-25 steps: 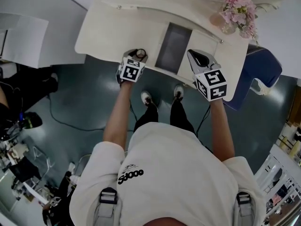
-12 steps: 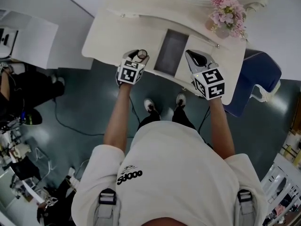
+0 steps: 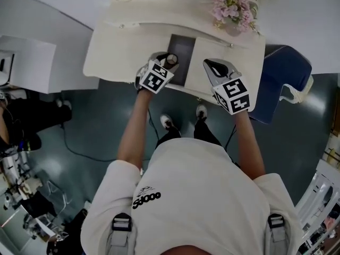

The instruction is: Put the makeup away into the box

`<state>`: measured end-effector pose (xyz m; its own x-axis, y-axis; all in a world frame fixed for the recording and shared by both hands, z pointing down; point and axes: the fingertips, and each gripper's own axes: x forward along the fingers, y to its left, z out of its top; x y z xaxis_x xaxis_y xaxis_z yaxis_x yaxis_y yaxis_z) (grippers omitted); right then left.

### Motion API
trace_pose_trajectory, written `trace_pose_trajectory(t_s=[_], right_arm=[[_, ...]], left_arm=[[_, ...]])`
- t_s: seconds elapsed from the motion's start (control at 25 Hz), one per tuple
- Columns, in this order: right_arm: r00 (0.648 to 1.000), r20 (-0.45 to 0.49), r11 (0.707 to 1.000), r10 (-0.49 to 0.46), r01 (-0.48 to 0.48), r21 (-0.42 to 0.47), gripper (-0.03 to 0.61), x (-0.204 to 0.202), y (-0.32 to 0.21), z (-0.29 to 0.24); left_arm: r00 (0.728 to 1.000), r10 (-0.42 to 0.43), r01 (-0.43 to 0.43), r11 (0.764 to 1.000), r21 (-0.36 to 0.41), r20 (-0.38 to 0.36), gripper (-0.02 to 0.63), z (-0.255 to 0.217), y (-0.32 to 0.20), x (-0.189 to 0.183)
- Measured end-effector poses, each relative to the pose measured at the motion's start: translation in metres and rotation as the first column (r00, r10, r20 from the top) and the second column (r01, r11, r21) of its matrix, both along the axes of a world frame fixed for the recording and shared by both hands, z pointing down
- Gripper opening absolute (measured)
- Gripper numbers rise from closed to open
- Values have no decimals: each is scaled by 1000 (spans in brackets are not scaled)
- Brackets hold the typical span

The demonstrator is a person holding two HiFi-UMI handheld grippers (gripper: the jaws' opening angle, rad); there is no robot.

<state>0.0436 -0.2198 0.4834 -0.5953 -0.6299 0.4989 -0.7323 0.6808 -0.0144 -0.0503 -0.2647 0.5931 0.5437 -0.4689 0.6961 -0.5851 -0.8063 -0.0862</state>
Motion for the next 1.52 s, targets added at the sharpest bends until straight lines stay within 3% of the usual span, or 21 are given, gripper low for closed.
trace_pose_trajectory(t_s=[0.16, 0.4, 0.64, 0.92, 1.04, 1.16, 1.32, 1.44, 1.52], right_arm=[[1000, -16, 999, 24, -25, -21, 2, 20, 6, 9], [997, -21, 996, 69, -70, -52, 2, 42, 10, 20], [995, -24, 993, 92, -93, -73, 2, 55, 15, 29], [993, -26, 989, 114, -116, -92, 2, 67, 17, 34], [993, -21, 989, 116, -117, -91, 2, 65, 15, 32], [994, -14, 991, 106, -107, -81, 2, 60, 13, 27], [996, -11, 995, 83, -83, -63, 2, 52, 6, 20], [998, -4, 997, 67, -67, -44, 2, 44, -4, 10], [999, 0, 998, 52, -52, -24, 2, 37, -12, 2]], left_arm=[[984, 151, -148, 988, -44, 99, 241, 16, 3, 31], [894, 317, -309, 948, -77, 317, 241, 47, 1, 49], [838, 393, -352, 919, -176, 377, 241, 79, 3, 49], [816, 387, -330, 922, -204, 429, 241, 93, 1, 47], [822, 384, -324, 923, -209, 421, 241, 92, 0, 47], [845, 355, -304, 934, -188, 400, 242, 85, -2, 45], [916, 255, -226, 966, -128, 311, 233, 55, -8, 36], [973, 123, -109, 991, -81, 195, 207, 22, -14, 18], [992, 30, -25, 999, -41, 122, 158, 1, -17, 2]])
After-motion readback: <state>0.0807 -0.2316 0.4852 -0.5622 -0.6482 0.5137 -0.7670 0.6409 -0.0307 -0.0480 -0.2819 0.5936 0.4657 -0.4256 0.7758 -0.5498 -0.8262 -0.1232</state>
